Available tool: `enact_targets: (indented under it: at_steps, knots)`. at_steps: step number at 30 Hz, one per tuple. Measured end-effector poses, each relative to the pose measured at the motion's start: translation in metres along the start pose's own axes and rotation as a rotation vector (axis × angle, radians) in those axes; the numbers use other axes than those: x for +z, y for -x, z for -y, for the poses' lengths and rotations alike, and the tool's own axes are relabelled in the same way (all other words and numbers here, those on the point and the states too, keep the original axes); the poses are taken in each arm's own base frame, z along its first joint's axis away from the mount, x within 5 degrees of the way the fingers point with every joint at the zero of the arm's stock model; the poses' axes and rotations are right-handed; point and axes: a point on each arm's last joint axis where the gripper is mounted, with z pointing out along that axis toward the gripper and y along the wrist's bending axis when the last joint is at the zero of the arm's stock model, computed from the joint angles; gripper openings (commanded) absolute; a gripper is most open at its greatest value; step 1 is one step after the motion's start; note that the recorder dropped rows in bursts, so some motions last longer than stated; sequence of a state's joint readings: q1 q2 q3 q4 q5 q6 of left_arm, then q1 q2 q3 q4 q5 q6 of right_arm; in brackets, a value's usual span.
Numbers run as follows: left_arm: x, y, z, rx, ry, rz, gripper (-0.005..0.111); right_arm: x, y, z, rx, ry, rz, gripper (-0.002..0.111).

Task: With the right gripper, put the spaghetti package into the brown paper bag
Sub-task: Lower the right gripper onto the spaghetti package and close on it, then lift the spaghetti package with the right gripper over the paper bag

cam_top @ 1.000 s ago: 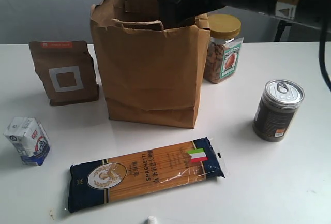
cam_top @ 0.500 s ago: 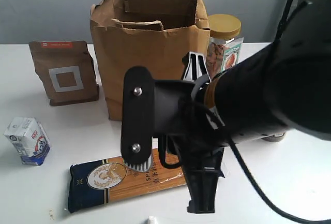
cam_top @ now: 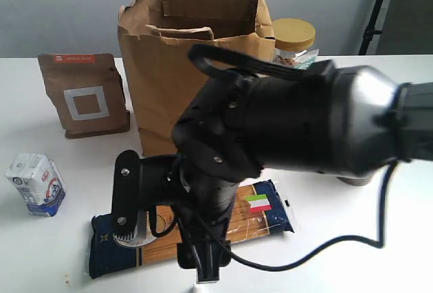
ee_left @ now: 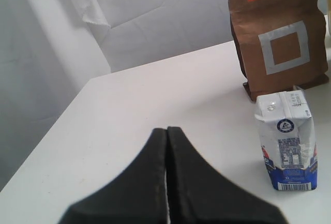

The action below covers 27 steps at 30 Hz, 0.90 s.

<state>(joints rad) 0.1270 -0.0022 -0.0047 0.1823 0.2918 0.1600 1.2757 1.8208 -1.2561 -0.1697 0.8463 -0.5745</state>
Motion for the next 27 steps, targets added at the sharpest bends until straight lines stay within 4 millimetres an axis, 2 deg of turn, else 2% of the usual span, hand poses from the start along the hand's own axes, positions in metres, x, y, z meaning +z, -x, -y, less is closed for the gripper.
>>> enact_targets:
  at_steps: [5, 12, 17, 27]
  knots:
    - [0.000, 0.000, 0.000, 0.000, 0.000, 0.000, 0.000, 0.031, 0.018, 0.008, -0.019, 0.027, -0.016, 0.083]
    - [0.000, 0.000, 0.000, 0.000, 0.000, 0.000, 0.000, 0.060, 0.031, 0.010, -0.059, 0.073, -0.015, 0.083]
    - [0.000, 0.000, 0.000, 0.000, 0.000, 0.000, 0.000, 0.080, 0.031, 0.006, -0.108, 0.116, -0.028, 0.082]
    - [0.000, 0.000, 0.000, 0.000, 0.000, 0.000, 0.000, 0.093, 0.018, 0.026, -0.067, 0.103, -0.008, 0.078]
